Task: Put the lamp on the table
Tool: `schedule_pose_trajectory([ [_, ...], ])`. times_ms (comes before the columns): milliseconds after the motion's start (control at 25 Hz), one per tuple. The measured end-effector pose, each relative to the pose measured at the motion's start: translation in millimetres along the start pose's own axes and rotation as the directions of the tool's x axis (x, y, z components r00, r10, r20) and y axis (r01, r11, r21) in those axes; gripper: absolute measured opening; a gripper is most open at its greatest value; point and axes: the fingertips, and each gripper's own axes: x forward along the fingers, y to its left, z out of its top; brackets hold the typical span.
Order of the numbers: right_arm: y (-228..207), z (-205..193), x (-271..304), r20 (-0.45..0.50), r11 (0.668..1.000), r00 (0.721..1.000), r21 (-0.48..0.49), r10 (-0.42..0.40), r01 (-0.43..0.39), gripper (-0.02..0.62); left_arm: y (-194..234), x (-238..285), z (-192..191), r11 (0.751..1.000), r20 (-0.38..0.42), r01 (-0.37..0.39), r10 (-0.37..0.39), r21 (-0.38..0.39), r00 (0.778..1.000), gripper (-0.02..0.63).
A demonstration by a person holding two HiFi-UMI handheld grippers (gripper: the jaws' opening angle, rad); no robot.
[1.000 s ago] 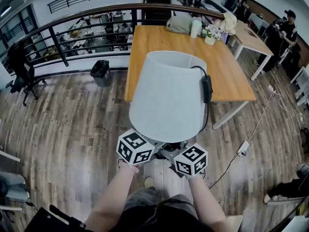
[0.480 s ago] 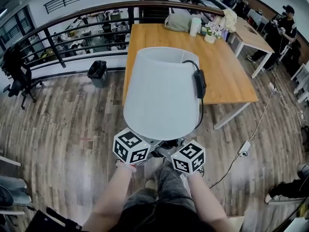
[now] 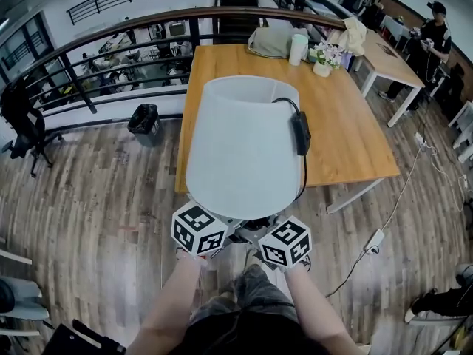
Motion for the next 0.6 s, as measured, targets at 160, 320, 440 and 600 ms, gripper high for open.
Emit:
schedule_pose_trajectory([
  [160, -33, 7, 8, -0.009, 1.0, 1.0, 0.01, 0.006, -0.006, 0.238, 23, 26, 5, 1.0, -0.017, -0.006, 0.006, 0.009, 1.0, 0.12],
  [320, -65, 14, 16, -0.019, 1.0, 1.0, 0.015, 0.01, -0.009, 0.236, 47, 49, 11, 1.0, -0.018, -0.01, 0.01, 0.003, 1.0, 0.12],
  [440, -86, 20, 22, -0.025, 1.0, 0.999, 0.025, 0.019, -0.018, 0.236, 66, 64, 17, 1.0, -0.015, -0.019, 0.018, -0.02, 1.0, 0.12],
  [600, -109, 25, 29, -0.038, 0.999, 0.998, 0.03, 0.043, -0.042, 0.236, 86, 79, 21, 0.998, -0.006, -0.04, 0.04, -0.053, 0.999, 0.12],
])
